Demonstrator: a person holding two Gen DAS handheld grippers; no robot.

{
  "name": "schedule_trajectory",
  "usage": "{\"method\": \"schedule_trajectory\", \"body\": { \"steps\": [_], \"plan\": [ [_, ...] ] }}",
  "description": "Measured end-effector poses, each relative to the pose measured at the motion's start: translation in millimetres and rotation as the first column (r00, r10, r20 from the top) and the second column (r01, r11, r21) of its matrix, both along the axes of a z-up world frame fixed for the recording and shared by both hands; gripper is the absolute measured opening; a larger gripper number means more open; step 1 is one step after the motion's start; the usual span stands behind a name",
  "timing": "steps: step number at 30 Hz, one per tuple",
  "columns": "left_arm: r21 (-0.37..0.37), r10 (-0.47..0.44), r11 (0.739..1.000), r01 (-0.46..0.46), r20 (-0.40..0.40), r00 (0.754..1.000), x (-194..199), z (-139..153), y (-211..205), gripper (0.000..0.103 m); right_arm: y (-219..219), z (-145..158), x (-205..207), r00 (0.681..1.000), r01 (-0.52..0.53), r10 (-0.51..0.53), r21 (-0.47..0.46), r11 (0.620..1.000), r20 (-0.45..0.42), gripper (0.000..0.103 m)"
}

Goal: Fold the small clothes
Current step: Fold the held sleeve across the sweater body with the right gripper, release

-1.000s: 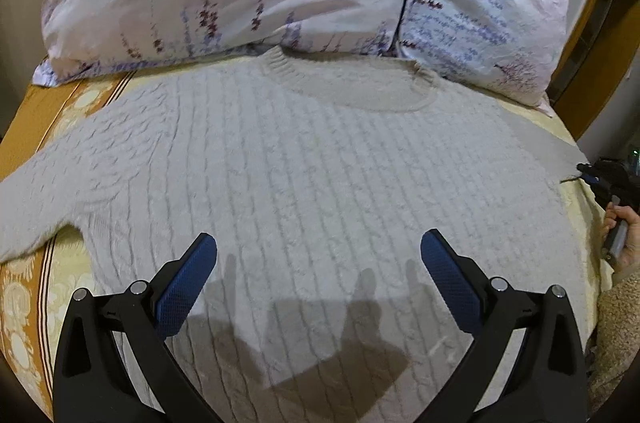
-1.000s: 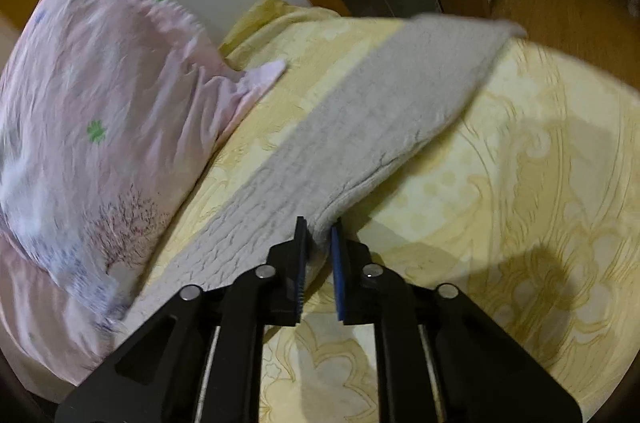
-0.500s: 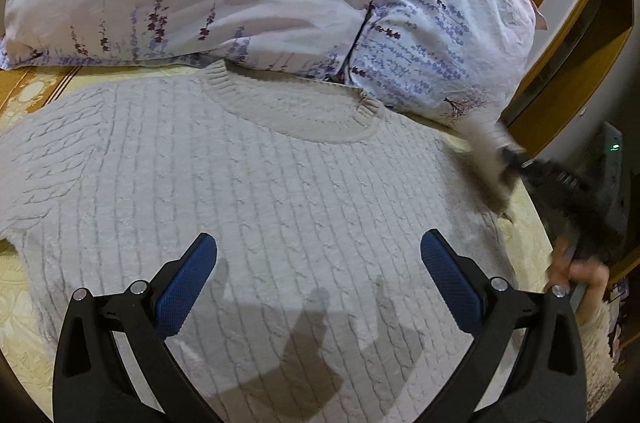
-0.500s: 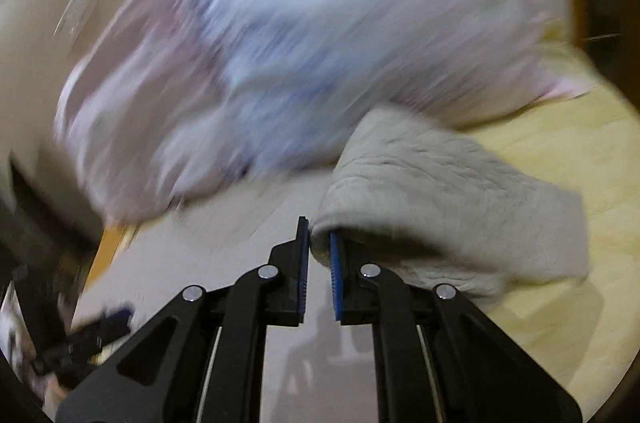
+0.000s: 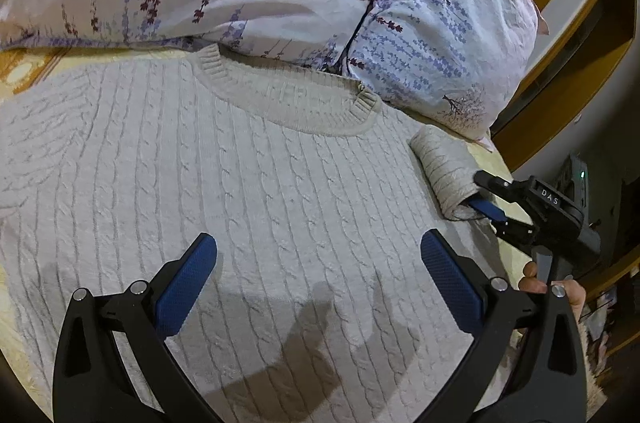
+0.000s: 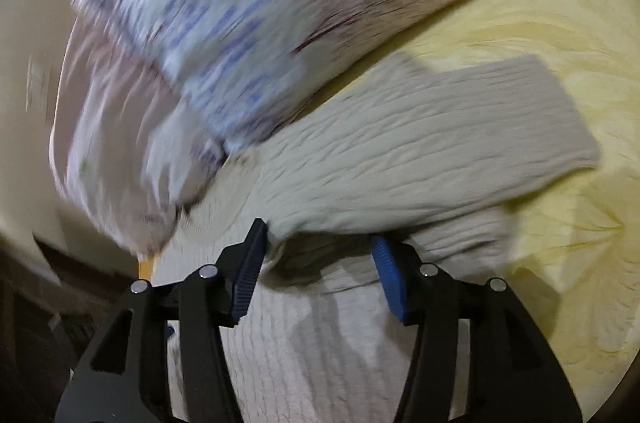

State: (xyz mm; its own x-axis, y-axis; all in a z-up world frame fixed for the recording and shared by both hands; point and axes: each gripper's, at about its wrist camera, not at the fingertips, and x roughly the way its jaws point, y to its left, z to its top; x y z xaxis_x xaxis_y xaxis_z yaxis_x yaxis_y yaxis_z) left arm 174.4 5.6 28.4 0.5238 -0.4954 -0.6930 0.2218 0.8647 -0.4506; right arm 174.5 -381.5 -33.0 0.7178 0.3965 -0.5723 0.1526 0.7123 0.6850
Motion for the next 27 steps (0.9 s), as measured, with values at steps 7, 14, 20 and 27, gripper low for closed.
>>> {"method": "schedule_trajectory", "body": {
  "steps": [7,14,20,27],
  "plan": [
    [-0.059,0.003,0.998,-0.004,-0.014,1.000,6.2,5.7,2.7,0.102,-37.5,2.9,-18.2,0.982,0.189,-0.189,0.042,0.981,0.003,0.053],
    [-0.140,-0.008,0.990,0.005,-0.022,1.000,16.8,8.3,4.5,0.102,-62.0,0.0,-11.8,0.945,0.320,-0.321,-0.019,0.947,-0.066,0.020],
    [-0.251,0.019,0.967,-0.033,-0.056,0.998,20.8,2.6,26.4,0.097,-19.1,45.9,-0.5,0.974,0.212,-0.196,-0.153,0.965,0.111,0.008],
    [-0.348,0.048,0.935,-0.072,-0.076,0.996,23.5,-1.6,41.2,0.094,117.0,79.2,30.1,0.928,-0.297,0.333,-0.207,0.932,0.168,0.015]
  ]
}}
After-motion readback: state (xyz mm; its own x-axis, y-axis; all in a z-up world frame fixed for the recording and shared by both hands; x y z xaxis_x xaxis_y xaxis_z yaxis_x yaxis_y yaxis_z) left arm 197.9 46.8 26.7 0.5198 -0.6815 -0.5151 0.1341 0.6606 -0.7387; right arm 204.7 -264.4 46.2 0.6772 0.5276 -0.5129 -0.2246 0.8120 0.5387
